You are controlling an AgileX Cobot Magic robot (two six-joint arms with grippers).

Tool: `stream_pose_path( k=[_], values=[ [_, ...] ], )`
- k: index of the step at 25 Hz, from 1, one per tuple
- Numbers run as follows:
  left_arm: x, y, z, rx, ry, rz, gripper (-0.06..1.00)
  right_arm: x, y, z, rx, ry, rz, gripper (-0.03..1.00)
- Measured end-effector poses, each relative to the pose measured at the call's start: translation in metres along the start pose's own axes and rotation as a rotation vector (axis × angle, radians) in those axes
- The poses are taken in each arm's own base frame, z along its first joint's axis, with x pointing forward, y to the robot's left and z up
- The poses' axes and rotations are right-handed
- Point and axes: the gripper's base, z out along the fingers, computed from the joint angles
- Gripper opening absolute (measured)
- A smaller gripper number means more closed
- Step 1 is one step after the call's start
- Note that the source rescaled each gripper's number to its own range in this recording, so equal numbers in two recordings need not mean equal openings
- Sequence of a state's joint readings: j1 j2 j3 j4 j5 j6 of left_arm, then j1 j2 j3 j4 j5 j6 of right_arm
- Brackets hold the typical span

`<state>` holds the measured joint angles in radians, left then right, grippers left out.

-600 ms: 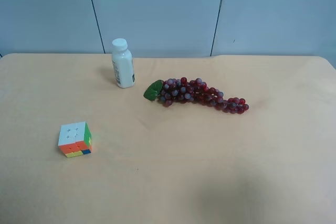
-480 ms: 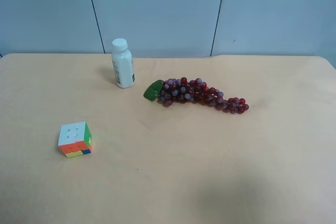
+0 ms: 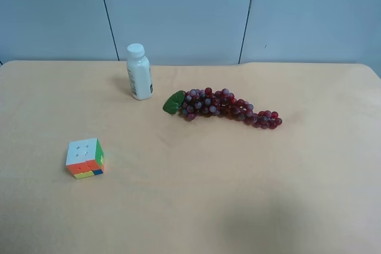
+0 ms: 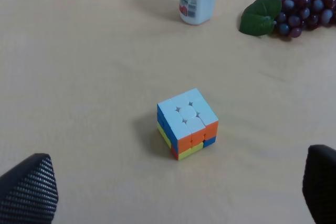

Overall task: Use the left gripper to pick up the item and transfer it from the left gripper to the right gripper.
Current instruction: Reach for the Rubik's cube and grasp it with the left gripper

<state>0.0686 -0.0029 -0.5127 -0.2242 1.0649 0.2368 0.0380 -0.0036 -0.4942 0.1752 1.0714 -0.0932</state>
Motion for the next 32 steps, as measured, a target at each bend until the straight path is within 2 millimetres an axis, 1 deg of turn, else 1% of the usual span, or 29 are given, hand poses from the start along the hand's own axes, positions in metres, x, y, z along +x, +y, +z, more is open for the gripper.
stream_pose_path(
  k=[20, 22, 24, 27, 30, 32],
  values=[
    [0.000, 0.000, 0.000, -0.001, 0.000, -0.005, 0.88, 0.000, 0.000, 0.000, 0.000, 0.000, 0.000, 1.00],
    [-0.003, 0.001, 0.001, -0.005, 0.012, -0.021, 0.88, 0.000, 0.000, 0.000, 0.000, 0.000, 0.000, 1.00],
    [-0.013, 0.004, 0.005, -0.005, 0.055, -0.062, 0.88, 0.000, 0.000, 0.000, 0.000, 0.000, 0.000, 1.00],
    [-0.038, 0.009, 0.014, -0.006, 0.139, -0.126, 0.88, 0.000, 0.000, 0.000, 0.000, 0.000, 0.000, 1.00],
    [-0.063, 0.018, 0.033, -0.012, 0.260, -0.146, 0.88, 0.000, 0.000, 0.000, 0.000, 0.000, 0.000, 1.00],
    [-0.077, 0.025, 0.051, -0.022, 0.345, -0.150, 0.88, 0.000, 0.000, 0.000, 0.000, 0.000, 0.000, 1.00]
  ],
)
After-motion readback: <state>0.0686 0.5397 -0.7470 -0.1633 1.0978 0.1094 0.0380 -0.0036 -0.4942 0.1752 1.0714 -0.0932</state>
